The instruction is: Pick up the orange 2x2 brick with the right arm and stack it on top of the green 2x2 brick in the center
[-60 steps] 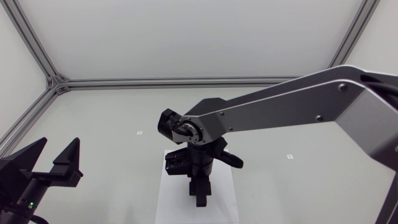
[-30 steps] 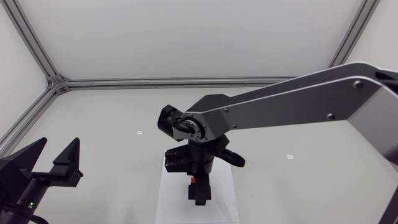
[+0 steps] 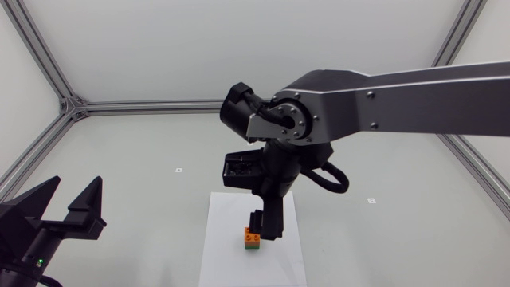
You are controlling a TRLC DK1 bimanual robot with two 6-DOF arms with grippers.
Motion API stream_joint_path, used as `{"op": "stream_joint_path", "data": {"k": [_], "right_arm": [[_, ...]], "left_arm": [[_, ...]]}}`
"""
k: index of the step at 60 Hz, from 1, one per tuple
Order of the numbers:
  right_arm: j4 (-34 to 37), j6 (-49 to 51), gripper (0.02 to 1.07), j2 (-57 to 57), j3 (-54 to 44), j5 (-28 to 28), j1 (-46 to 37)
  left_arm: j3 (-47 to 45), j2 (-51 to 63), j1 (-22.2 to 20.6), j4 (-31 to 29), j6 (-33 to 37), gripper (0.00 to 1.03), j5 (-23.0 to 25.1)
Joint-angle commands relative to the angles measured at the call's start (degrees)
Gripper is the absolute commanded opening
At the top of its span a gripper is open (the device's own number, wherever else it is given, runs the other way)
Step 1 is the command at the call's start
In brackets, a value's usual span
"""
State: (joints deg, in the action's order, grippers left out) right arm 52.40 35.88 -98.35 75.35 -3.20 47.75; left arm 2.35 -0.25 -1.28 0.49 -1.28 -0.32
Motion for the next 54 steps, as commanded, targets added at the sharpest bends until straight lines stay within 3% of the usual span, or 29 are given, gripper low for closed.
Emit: {"op": "stream_joint_path", "data": {"k": [1,27,54], "right_arm": [[1.47,-1.43,1.03,3.78,0.06,-0.23,-1.08],[2.88,-7.75,1.03,20.12,-0.91,-2.95,-16.9],[-6.26,-11.44,1.03,36.38,-14.88,-4.97,-40.1]], "left_arm": [[-2.35,-0.45,0.14,-0.84,0.75,0.99,0.23],[-2.35,-0.45,0.14,-0.76,0.75,0.99,0.23],[-2.35,-0.45,0.14,-0.84,0.66,0.99,0.23]]}}
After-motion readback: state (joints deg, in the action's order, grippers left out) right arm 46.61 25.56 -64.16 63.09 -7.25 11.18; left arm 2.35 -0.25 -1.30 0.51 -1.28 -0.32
